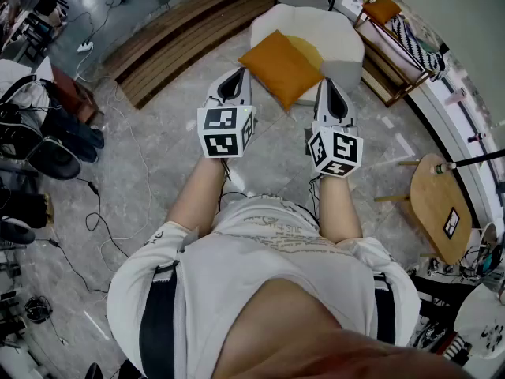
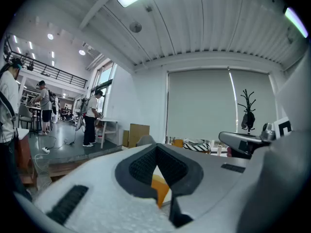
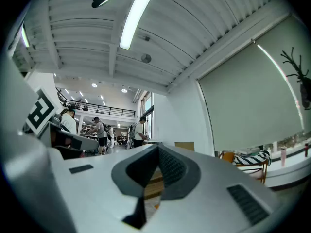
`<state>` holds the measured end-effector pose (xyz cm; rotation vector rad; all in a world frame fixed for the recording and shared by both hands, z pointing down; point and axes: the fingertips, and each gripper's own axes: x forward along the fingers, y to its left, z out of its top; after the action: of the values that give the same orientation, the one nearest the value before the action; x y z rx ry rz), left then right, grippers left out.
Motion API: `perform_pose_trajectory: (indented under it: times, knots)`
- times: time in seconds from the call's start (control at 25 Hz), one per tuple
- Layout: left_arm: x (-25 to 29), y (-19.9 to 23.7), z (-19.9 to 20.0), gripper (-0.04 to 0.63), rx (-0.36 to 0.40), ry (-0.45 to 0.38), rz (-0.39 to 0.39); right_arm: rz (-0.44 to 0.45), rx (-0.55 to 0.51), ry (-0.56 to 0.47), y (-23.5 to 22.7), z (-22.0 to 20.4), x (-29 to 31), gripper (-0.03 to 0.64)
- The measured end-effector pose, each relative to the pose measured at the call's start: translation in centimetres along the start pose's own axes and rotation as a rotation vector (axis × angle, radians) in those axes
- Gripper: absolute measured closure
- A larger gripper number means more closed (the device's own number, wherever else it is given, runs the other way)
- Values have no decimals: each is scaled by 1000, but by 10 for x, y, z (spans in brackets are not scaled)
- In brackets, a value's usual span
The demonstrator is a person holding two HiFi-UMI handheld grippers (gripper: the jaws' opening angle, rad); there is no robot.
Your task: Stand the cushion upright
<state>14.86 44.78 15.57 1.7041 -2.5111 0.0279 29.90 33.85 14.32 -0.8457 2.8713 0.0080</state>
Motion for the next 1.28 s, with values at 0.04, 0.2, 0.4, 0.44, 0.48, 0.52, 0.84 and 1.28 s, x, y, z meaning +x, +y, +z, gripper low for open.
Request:
perform_pose_trajectory:
  times: [0.04,0.2,0.4,0.44,0.48,0.52,0.84,1.28]
  knots:
    - [-1,0,-1,575,0,3,-7,-3,0,2,2,0,-1,589]
    - [-5,4,-5,575,0,8,-21,-5,-4,10,10,-3,1,589]
    - [-8,15,-6,575,-10,-3,-17,7,-4,-1,23,-3,3,589]
    - [-9,17,-6,575,-10,-3,-18,8,0,-6,26,-2,3,589]
    - [-10,20,-6,575,-10,-2,-21,7,3,-10,29,-1,2,589]
    - [-11,22,-5,575,-10,-1,-24,5,5,-10,32,-1,3,589]
    - [-23,44,-3,575,11,-17,-49,-12,22,6,60,-6,10,589]
    - [-49,87,-16,575,-1,1,-66,-18,-16,11,114,-9,11,589]
